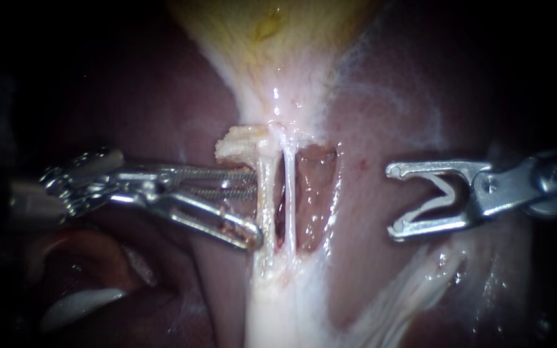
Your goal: Grabbing gallbladder
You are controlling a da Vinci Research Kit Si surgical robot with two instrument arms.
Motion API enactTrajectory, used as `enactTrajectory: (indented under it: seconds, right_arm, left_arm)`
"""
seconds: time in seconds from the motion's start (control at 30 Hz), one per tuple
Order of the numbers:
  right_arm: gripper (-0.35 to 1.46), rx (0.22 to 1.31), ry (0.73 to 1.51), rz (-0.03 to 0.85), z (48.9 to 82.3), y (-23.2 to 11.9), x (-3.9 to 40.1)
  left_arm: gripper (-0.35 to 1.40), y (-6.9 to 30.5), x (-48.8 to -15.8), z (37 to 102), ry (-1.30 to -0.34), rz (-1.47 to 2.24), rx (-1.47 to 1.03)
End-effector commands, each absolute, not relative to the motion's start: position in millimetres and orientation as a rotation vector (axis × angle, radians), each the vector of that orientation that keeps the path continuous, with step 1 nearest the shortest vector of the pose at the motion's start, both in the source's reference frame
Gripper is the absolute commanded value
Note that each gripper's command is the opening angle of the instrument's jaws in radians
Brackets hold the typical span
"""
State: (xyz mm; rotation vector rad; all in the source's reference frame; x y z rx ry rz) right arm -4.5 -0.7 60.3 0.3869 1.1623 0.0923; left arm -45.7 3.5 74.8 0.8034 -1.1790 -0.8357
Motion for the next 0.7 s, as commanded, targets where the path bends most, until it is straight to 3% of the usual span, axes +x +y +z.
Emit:
enactTrajectory:
  seconds: [0.03,0.7]
  right_arm:
    - [0.40,0.387,1.162,0.092,60.3,-0.7,-4.5]
    - [0.40,0.387,1.162,0.092,60.3,-0.7,-4.5]
  left_arm:
    - [0.81,3.5,-45.7,74.7,-1.179,-0.835,0.804]
    - [0.81,4.6,-44.3,74.9,-1.178,-0.849,0.789]
